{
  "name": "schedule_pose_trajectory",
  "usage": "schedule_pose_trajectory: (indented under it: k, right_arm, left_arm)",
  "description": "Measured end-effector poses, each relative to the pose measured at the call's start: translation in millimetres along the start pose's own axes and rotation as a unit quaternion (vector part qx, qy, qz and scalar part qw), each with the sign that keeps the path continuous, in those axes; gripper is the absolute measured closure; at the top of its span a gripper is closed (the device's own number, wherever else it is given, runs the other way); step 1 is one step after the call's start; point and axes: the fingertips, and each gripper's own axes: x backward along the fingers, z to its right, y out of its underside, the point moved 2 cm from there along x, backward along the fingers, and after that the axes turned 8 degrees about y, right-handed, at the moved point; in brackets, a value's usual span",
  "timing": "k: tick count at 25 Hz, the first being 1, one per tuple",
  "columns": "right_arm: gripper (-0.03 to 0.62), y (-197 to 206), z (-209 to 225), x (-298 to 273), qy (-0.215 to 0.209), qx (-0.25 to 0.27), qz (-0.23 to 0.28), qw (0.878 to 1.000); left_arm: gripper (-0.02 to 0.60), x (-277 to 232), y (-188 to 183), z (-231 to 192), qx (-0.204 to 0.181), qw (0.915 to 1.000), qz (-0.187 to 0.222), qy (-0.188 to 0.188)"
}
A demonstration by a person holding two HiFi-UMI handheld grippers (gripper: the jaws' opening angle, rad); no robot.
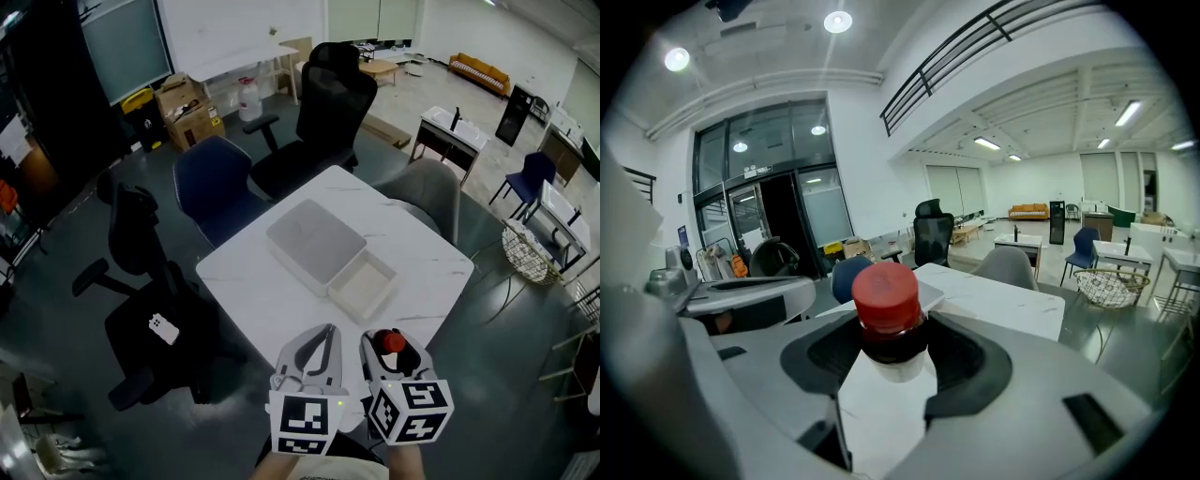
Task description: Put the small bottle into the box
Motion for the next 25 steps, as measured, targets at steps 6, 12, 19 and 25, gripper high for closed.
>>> schedule_pose_trajectory:
  k: [6, 12, 19, 25]
  right_arm:
    - [0.367, -6, 9, -30, 0.012, -0.008, -0.012, 1.000]
    - [0.367, -15, 18, -66, 0.027, -0.019, -0.026, 0.999]
    - [0.367, -15, 32, -105, 0.051, -0.040, -0.052, 0.997]
    - [0.367, -8, 46, -134, 0.072, -0.051, -0.074, 0.993]
  left_arm:
    - [0.561, -32, 1, -14, 0.006, 0.9998, -0.012, 0.017]
    - [0.561, -68, 1, -28, 0.008, 0.9986, -0.030, 0.042]
    - [0.561, -112, 7, -44, 0.016, 0.9957, -0.054, 0.073]
    - [0.561, -143, 22, -48, 0.024, 0.9911, -0.079, 0.104]
